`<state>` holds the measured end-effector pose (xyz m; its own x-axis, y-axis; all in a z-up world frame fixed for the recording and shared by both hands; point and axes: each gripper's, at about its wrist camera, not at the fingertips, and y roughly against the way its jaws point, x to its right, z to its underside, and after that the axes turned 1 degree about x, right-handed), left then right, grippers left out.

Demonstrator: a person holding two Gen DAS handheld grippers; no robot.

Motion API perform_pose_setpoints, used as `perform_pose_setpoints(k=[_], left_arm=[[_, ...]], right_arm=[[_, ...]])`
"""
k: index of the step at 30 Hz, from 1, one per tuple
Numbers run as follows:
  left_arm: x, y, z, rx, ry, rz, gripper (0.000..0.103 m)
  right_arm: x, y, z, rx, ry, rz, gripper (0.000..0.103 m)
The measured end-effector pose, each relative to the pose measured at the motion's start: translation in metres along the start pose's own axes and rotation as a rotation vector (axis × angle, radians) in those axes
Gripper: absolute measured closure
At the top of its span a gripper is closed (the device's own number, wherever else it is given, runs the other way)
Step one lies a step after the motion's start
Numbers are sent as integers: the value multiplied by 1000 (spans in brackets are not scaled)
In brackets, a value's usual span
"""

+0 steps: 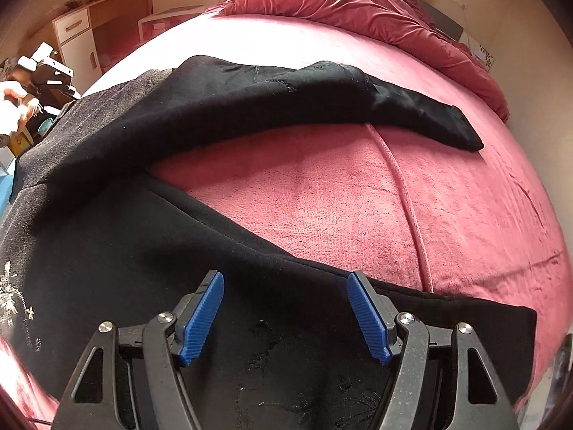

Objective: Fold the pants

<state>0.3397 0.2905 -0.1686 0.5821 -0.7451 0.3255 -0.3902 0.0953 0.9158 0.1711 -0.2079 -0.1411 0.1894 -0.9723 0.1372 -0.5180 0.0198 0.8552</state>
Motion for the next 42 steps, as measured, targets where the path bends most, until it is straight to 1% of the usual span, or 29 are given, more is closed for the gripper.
perform_pose_setpoints(k=[1, 3, 4, 5, 7, 9, 11, 14, 16, 17, 18, 20, 22, 24, 25, 26, 32, 35, 38, 40, 42], left_arm=[[4, 1, 2, 16, -25, -14, 59], [13, 8, 8, 54, -87, -14, 84], [15, 14, 11, 68, -103, -5, 86], [16, 22, 16, 94, -113, 11, 91], [20, 44, 28, 153, -147, 78, 92], [27, 73, 45, 204, -208, 146, 93], [35, 109, 71, 266, -296, 245, 93], [42, 164, 124, 317, -440, 425, 93], [43, 192, 164, 311, -543, 526, 95], [43, 204, 185, 311, -590, 561, 97], [38, 216, 204, 300, -626, 587, 97], [27, 230, 235, 257, -659, 654, 97], [16, 242, 271, 243, -692, 673, 98], [2, 246, 293, 209, -687, 695, 98], [-1, 247, 302, 200, -694, 693, 98], [-5, 247, 310, 192, -698, 687, 98], [-22, 243, 335, 146, -663, 690, 99], [-24, 242, 339, 133, -660, 685, 99], [-26, 239, 334, 121, -656, 674, 99], [-29, 241, 332, 121, -655, 666, 100], [-29, 243, 327, 121, -654, 667, 102]], right_arm=[[1, -1, 1, -4, -4, 3, 31], [4, -2, 3, -11, -15, 5, 31], [5, -3, 4, -16, -19, 5, 31], [6, -5, 4, -21, -27, 2, 31], [9, -7, 5, -31, -51, -11, 31], [12, -8, 5, -35, -74, -22, 31], [16, -8, 4, -36, -93, -36, 31], [22, -7, -1, -32, -130, -78, 31], [29, -8, -6, -32, -176, -125, 31], [34, -9, -9, -29, -209, -158, 31], [39, -8, -13, -23, -239, -192, 31], [47, -8, -22, -12, -291, -252, 33], [52, -8, -33, 2, -320, -305, 37], [53, -9, -50, 5, -331, -351, 42], [53, -9, -59, 10, -328, -370, 47], [52, -10, -68, 15, -326, -384, 51], [55, -32, -139, 9, -385, -468, 57], [54, -52, -173, -17, -427, -473, 59], [52, -78, -201, -50, -474, -439, 59], [53, -97, -214, -78, -481, -394, 59], [54, -116, -222, -111, -486, -362, 65]])
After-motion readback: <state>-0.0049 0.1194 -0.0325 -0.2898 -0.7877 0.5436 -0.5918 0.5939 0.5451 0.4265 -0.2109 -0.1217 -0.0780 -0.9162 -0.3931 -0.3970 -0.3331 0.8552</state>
